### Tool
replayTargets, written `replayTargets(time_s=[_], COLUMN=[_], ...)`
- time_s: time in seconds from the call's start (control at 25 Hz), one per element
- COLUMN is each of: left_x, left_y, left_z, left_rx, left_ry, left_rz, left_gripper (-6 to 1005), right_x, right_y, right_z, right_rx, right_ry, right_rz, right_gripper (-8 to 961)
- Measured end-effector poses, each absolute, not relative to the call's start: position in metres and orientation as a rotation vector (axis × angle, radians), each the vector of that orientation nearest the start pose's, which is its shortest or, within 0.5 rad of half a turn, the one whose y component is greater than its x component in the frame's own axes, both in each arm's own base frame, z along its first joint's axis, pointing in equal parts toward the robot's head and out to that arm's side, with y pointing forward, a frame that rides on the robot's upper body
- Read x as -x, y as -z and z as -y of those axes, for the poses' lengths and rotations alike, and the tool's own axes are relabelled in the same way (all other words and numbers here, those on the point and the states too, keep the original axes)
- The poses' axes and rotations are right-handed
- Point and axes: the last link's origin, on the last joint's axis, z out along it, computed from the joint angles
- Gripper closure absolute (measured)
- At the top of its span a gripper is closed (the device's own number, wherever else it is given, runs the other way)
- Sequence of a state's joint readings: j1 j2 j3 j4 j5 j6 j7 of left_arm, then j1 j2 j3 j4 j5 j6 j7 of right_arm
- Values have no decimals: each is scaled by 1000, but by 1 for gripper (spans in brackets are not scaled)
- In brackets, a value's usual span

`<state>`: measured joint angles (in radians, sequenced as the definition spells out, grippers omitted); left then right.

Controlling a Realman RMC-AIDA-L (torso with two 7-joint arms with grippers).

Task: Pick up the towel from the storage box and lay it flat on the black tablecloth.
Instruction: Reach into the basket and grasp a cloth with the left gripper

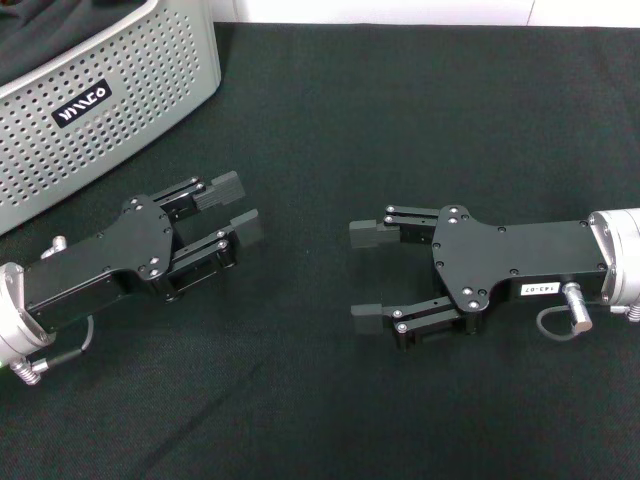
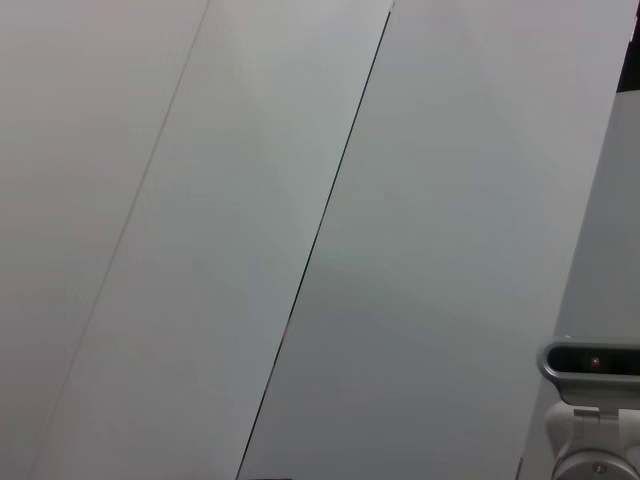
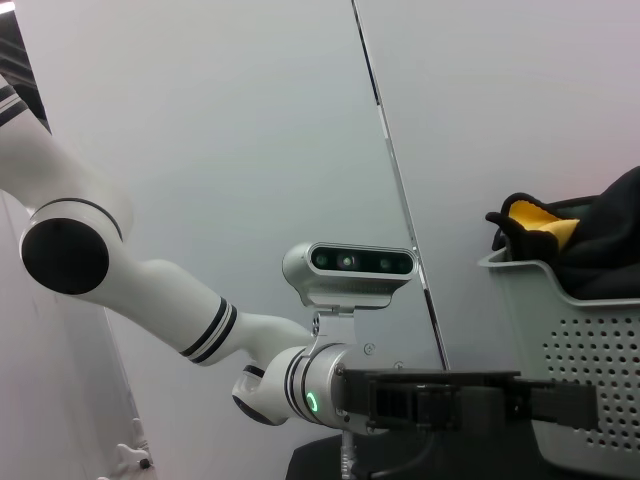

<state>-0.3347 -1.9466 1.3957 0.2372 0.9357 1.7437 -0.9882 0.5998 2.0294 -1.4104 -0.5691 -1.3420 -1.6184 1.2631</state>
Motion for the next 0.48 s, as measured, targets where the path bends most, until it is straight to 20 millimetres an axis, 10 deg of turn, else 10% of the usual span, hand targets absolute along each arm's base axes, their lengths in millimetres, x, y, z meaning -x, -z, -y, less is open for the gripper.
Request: replayTargets(time_s=[0.48], left_x=[288], left_y=[-2], left_z=[-252], left_rx=[2438], left_ry=[1323], left_rz=[617], left_gripper=[391], right_x=[-172], right_y=[45], right_z=[-309], right_rx=[3044], right_ry=[-1095], right_rz=[-236], right_gripper=[53])
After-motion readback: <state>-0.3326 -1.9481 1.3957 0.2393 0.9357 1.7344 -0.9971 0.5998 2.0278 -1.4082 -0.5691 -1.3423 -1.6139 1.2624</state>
